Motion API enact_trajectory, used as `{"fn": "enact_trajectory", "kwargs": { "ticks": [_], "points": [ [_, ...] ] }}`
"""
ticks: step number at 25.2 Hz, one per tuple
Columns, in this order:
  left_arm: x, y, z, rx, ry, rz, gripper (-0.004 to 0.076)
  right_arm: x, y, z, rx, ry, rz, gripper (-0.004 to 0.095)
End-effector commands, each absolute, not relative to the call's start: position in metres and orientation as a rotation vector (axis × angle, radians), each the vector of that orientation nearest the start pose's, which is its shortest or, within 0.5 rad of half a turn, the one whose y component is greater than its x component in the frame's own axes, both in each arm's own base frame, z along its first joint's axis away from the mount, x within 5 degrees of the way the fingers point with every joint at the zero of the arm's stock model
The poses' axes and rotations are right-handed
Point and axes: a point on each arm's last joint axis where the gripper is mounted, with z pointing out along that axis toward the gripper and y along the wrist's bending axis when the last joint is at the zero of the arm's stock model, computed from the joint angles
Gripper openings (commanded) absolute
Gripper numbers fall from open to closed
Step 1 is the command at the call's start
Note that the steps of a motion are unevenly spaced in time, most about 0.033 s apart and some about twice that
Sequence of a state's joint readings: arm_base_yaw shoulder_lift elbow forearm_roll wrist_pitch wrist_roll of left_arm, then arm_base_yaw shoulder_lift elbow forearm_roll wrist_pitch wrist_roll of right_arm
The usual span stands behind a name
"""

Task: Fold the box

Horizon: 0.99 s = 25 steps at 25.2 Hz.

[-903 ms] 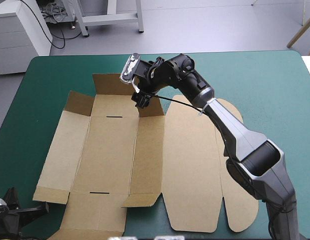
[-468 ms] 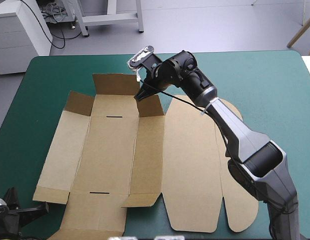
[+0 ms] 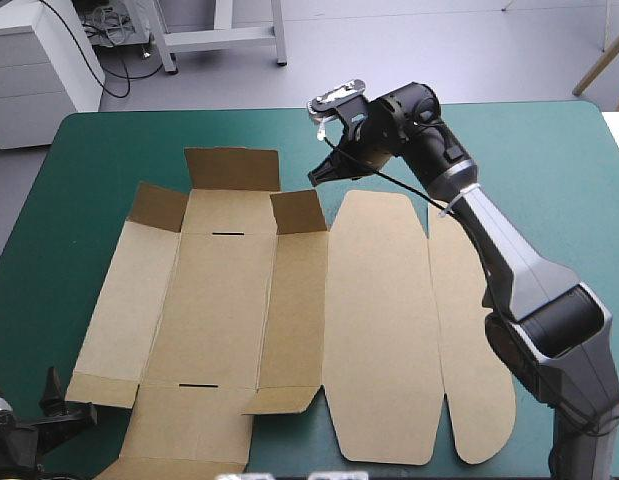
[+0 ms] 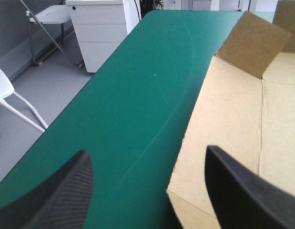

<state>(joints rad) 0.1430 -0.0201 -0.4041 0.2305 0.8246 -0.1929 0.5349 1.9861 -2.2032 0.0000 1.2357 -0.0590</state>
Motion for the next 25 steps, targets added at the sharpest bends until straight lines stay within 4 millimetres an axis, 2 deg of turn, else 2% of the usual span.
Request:
{"fn": "enact_trajectory", "kwargs": {
  "ticks": [1, 5, 8, 14, 15, 16, 17, 21, 22, 23, 25],
  "points": [
    [0.006, 0.015, 0.285, -0.267, 1.742, 0.214, 0.0500, 0.355, 0.199, 0.423, -0.699, 2.319, 0.202, -0.0004],
    [0.008, 0.015, 0.287, -0.260, 1.747, 0.221, 0.0499, 0.341, 0.178, 0.413, -0.666, 2.345, 0.184, -0.0004],
    [0.012, 0.016, 0.297, -0.253, 1.746, 0.221, 0.0499, 0.325, 0.157, 0.406, -0.605, 2.344, 0.190, -0.0004],
    [0.042, 0.020, 0.350, -0.195, 1.728, 0.266, 0.0499, 0.276, 0.115, 0.392, -0.512, 2.327, 0.193, -0.0004],
    [0.058, 0.022, 0.371, -0.157, 1.752, 0.298, 0.0499, 0.258, 0.105, 0.387, -0.495, 2.314, 0.192, -0.0004],
    [0.065, 0.023, 0.377, -0.147, 1.766, 0.306, 0.0499, 0.251, 0.102, 0.386, -0.491, 2.308, 0.194, -0.0004],
    [0.086, 0.026, 0.391, -0.126, 1.805, 0.322, 0.0499, 0.235, 0.096, 0.382, -0.480, 2.297, 0.199, -0.0004],
    [0.125, 0.033, 0.407, -0.118, 1.909, 0.346, 0.0499, 0.211, 0.088, 0.374, -0.458, 2.294, 0.240, -0.0004],
    [0.143, 0.036, 0.409, -0.132, 1.988, 0.344, 0.0499, 0.201, 0.085, 0.370, -0.455, 2.298, 0.251, -0.0004],
    [0.150, 0.037, 0.408, -0.138, 2.024, 0.343, 0.0499, 0.197, 0.084, 0.368, -0.454, 2.303, 0.256, -0.0004],
    [0.178, 0.037, 0.401, -0.135, 2.140, 0.269, 0.0499, 0.182, 0.079, 0.363, -0.452, 2.299, 0.276, -0.0004]
  ]
}}
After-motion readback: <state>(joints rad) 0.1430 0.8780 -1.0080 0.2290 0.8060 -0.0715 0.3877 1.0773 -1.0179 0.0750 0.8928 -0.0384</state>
